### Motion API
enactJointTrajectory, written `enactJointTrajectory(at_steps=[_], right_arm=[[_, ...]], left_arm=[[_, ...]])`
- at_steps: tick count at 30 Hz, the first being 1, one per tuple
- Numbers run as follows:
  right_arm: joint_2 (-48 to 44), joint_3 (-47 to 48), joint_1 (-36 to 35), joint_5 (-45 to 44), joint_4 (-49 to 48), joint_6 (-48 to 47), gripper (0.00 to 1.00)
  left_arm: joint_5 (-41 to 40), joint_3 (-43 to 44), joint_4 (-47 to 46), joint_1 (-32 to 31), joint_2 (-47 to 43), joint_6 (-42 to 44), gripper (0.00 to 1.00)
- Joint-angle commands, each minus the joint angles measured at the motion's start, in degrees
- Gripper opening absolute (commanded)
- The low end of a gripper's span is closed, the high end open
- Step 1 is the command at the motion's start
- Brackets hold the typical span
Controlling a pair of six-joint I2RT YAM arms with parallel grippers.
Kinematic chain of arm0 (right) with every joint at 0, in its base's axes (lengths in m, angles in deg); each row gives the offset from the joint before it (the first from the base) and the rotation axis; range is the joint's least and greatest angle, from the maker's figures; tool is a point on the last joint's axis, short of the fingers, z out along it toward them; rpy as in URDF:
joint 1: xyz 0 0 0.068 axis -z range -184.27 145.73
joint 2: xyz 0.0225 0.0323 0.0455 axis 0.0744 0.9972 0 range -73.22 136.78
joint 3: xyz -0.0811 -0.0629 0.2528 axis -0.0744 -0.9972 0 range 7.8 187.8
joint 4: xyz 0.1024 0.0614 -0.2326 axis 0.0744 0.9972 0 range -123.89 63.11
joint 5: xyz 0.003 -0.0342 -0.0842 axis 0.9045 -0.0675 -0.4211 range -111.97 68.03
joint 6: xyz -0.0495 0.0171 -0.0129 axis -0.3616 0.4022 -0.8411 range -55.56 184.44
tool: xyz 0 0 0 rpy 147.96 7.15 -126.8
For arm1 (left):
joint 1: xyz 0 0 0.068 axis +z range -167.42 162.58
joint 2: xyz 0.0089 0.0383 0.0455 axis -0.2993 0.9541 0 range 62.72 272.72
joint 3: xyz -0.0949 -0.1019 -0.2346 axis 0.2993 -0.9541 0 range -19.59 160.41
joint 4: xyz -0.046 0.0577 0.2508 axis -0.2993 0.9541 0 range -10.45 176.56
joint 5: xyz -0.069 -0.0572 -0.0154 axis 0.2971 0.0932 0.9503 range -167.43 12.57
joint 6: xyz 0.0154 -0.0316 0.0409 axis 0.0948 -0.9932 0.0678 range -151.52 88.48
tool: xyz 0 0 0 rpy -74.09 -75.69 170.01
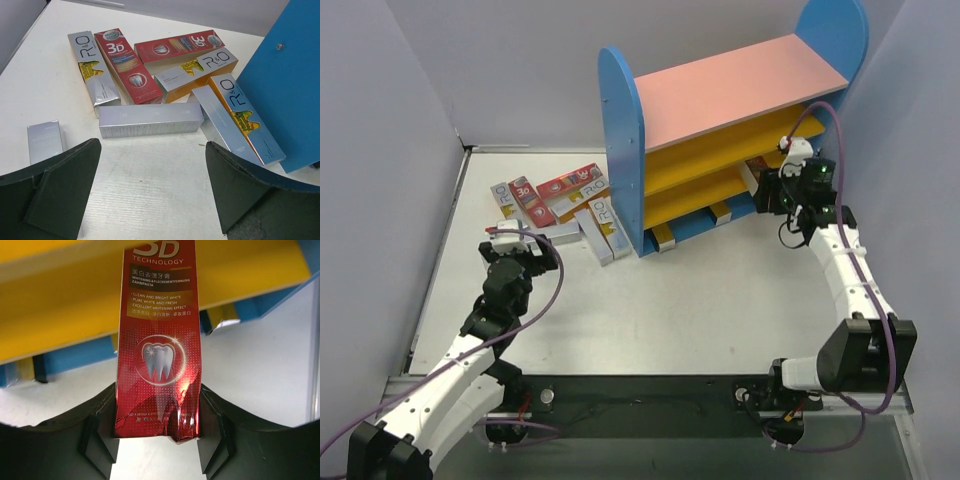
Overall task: Place and organize the toothpastes onto the shelf
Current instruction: Place the toothpaste on the shelf.
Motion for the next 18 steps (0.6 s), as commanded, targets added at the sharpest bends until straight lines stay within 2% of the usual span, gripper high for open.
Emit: enactJointTrajectory(at_steps=[1,14,17,18], right_arm=[[6.2,7.5,3.2,6.1,-6.5,-6.0,0.36],[23.2,19.6,6.6,8.1,-6.9,-13.8,0.45],[25.2,21.7,6.9,7.6,-6.8,-14.5,0.56],[25.6,21.8,7.0,7.4,-6.8,-14.5,0.66]], left_arm=[[4.0,0.4,-6.3,2.4,2.8,-0.5,0.97],[6.3,1.2,-4.0,3.0,8.4,-2.8,0.97],[6.1,2.1,-3.3,3.0,9.4,-2.6,0.97],[6.1,2.4,-3.2,3.0,9.5,-2.6,0.97]])
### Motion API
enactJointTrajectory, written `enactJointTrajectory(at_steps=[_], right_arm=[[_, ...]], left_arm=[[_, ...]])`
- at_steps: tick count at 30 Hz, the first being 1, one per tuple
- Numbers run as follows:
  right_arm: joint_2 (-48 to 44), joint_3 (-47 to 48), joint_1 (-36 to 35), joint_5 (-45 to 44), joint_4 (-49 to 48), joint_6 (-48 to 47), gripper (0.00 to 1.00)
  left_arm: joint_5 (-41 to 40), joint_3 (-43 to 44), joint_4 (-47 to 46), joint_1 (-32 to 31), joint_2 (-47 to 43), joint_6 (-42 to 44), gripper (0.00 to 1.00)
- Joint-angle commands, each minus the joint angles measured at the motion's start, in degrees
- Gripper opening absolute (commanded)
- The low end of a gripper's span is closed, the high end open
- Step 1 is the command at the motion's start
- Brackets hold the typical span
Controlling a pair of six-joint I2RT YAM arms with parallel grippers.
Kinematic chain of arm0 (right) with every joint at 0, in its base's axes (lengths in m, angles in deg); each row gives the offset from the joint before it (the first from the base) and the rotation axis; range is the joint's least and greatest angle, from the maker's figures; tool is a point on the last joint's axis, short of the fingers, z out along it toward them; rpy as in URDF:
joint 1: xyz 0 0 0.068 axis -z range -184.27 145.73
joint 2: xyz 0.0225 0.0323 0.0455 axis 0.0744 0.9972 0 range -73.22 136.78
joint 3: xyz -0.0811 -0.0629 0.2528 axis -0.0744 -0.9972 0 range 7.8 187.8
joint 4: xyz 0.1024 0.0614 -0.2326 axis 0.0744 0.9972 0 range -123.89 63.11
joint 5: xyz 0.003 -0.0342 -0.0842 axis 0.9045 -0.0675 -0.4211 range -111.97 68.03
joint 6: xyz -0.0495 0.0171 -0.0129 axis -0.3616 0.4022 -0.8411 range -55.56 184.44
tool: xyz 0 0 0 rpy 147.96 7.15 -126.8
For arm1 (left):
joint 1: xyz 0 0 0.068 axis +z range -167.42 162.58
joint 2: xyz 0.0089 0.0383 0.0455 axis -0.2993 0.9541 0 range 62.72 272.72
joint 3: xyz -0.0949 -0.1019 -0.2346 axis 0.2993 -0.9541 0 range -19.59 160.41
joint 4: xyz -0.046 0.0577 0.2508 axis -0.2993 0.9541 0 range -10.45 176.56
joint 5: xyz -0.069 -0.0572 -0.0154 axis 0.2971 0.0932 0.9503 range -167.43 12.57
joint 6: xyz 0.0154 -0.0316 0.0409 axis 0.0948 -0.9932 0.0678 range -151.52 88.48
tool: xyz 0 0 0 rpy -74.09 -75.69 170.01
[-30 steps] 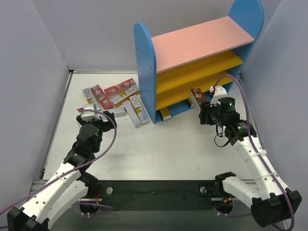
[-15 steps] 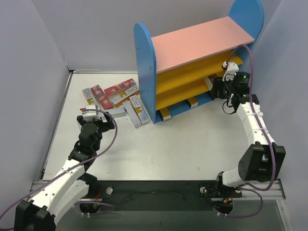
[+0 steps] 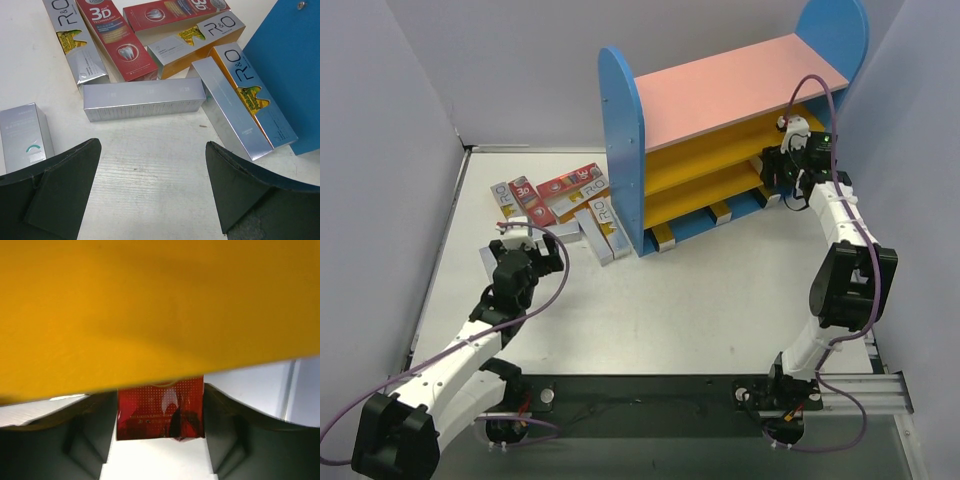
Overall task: Place and organize the toothpastes onto the shelf
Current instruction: Place the toothpaste on the shelf, then adjust the toothpaste on the shelf.
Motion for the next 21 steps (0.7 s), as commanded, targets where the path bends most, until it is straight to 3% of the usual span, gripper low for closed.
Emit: enactJointTrajectory(at_steps=[1,8,12,21], right_arm=[[1.3,3.9,1.0,0.9,-2.0,-2.2,0.70],[-0.7,1.7,1.9,0.4,-2.1,0.4,0.90],[-6.5,-4.3,3.5,1.5,-8.2,10.6,0.93],[-16.9,-22.1,6.3,1.9,-25.1,44.5,0.96]], left_arm=[[0.7,2.7,-0.9,0.3,0.8,-0.5,0.97],[0.9,2.8,-0.8,0.3,0.9,-1.1,0.97],[1.3,2.8,-0.7,0.3,0.1,-2.0,0.97],[2.8,1.5,0.9,0.2,-4.2,-4.6,0.97]])
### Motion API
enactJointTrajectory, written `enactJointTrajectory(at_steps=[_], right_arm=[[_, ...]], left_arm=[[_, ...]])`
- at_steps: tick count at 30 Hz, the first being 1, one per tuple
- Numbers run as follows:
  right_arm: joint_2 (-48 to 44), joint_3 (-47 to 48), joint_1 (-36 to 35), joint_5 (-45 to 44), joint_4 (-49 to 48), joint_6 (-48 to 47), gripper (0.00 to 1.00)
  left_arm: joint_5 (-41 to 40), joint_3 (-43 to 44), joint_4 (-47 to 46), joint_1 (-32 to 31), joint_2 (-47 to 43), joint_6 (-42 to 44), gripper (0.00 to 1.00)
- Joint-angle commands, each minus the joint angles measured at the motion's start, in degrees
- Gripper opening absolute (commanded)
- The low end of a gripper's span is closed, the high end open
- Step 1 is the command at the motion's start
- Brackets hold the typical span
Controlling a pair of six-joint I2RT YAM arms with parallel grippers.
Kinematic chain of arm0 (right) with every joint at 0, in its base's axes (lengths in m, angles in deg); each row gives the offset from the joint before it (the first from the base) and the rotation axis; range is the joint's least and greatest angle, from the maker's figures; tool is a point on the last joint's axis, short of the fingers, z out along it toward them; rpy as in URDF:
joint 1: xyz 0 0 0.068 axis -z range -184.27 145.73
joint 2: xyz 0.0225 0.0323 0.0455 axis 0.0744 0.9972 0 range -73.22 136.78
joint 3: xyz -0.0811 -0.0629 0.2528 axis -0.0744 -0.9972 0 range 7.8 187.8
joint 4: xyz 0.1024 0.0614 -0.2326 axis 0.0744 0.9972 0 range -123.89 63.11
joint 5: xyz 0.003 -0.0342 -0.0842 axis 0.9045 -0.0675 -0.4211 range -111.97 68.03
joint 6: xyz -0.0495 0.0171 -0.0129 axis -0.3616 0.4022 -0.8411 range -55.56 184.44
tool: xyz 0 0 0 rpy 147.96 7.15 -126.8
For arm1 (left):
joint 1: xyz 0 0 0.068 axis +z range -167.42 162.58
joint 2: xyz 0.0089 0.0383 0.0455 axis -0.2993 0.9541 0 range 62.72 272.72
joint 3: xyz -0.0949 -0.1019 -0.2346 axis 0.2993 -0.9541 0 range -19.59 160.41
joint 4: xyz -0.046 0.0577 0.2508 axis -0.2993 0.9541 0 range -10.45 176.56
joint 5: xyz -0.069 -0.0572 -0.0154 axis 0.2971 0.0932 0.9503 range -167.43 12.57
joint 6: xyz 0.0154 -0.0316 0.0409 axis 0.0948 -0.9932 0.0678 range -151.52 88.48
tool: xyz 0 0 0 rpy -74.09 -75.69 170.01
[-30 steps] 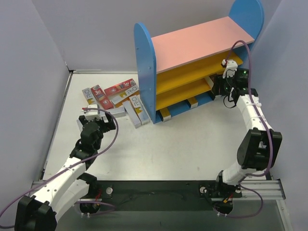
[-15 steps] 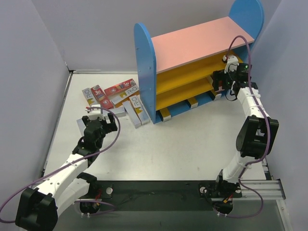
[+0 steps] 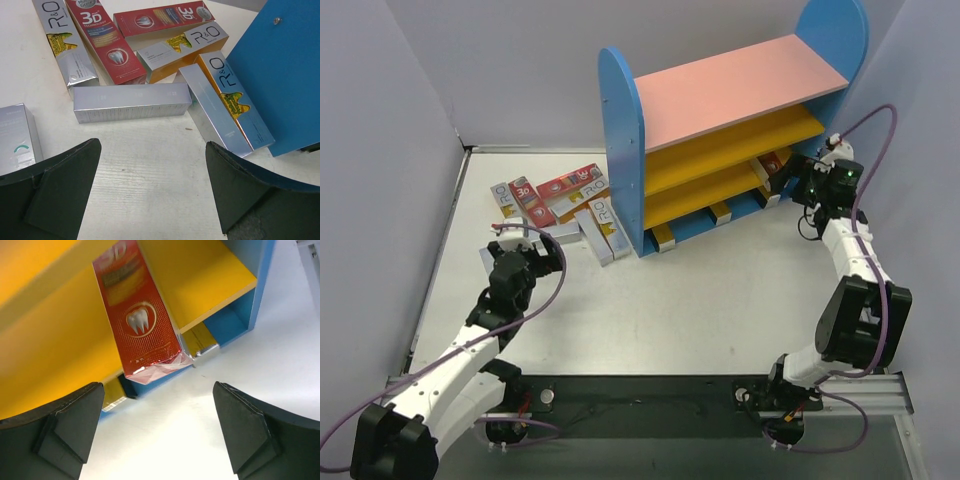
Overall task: Place and organize the toothpastes onto the shelf
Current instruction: Adjust the toothpaste on the shelf.
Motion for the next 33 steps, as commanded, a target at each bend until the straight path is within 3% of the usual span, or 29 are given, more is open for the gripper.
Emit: enactJointTrajectory(at_steps=[1,5,9,24,33], right_arm=[[-4.7,-4.9,1.4,0.1,-13.4,20.5,0.96],[-5.4,-12.2,3.7,-0.3,-21.4,37.7,0.96],[-2.7,-14.1,5.0,0.4,-26.8,45.1,0.96],[6.5,-12.7,4.3,0.6,-34.0,54.0,0.87],[8.7,-11.5,3.7,0.9,-36.2,54.9,0.65]], left_arm=[[1.4,1.2,0.4,0.2,-3.6,-1.9,0.97],[1.4,0.7,2.2,0.2,-6.4,-2.6,0.97],[1.4,0.2,4.0,0.2,-9.0,-3.0,0.97],[1.3,0.2,5.1,0.3,-8.7,-3.4,0.97],[1.4,0.6,5.0,0.4,-7.6,-2.9,0.97]])
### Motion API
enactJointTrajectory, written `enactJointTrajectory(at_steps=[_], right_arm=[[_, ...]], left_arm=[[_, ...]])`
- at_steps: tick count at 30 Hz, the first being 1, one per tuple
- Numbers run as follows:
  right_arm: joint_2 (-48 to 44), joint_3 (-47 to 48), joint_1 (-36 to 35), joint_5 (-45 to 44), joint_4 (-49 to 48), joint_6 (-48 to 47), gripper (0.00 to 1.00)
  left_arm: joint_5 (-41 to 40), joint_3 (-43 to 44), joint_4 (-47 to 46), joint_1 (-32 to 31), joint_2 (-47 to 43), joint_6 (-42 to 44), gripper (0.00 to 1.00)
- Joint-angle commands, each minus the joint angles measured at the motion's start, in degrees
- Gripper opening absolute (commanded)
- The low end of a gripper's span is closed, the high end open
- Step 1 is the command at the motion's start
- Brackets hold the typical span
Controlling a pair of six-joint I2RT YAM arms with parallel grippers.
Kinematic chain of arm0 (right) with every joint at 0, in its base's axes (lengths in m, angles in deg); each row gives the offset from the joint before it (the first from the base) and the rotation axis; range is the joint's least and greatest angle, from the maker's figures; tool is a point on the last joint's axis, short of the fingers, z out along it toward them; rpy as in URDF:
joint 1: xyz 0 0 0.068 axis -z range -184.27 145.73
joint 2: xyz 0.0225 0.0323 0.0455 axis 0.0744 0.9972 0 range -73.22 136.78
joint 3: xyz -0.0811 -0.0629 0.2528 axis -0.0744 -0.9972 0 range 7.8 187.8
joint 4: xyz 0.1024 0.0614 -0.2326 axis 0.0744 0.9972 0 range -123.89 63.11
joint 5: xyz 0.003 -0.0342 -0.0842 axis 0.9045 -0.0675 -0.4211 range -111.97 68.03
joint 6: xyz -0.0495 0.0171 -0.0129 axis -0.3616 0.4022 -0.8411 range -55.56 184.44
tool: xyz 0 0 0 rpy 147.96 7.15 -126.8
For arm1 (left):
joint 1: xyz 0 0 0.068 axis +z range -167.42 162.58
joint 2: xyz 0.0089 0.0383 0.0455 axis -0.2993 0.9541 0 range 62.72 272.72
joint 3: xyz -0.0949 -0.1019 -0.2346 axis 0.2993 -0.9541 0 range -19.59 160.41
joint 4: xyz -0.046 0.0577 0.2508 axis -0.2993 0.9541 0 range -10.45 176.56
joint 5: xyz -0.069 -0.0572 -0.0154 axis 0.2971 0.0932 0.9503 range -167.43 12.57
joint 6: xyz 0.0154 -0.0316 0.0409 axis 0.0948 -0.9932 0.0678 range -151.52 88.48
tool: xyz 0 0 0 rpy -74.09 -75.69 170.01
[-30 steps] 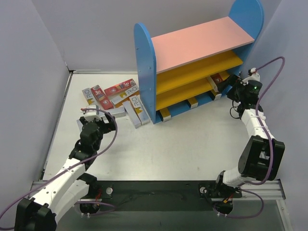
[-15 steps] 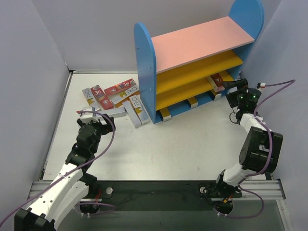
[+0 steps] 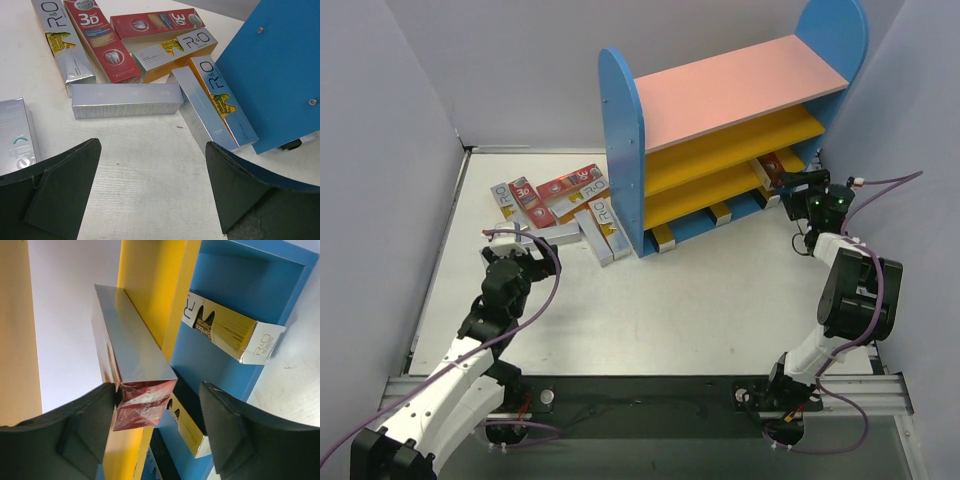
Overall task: Place and organize the toothpastes onto the shelf
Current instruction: Adjust the toothpaste on the shelf.
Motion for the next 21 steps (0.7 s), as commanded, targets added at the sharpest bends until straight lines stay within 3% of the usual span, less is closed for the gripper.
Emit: enactJointTrajectory(at_steps=[1,13,21], right_arm=[[0.3,2.7,-0.4,0.6,-4.3,0.6,0.61],[1.9,6.0,1.7,0.8,-3.8,0.8,0.29],[3.2,6.3,2.4,-1.1,-5.7,3.2,0.20]], left_arm=[[0.5,0.7,-0.4,0.4,0.2,0.1,0.97],[0.5,0.8,-0.1,0.4,0.5,0.0,0.97],[0.0,1.0,0.1,0.4,0.6,0.0,0.97]])
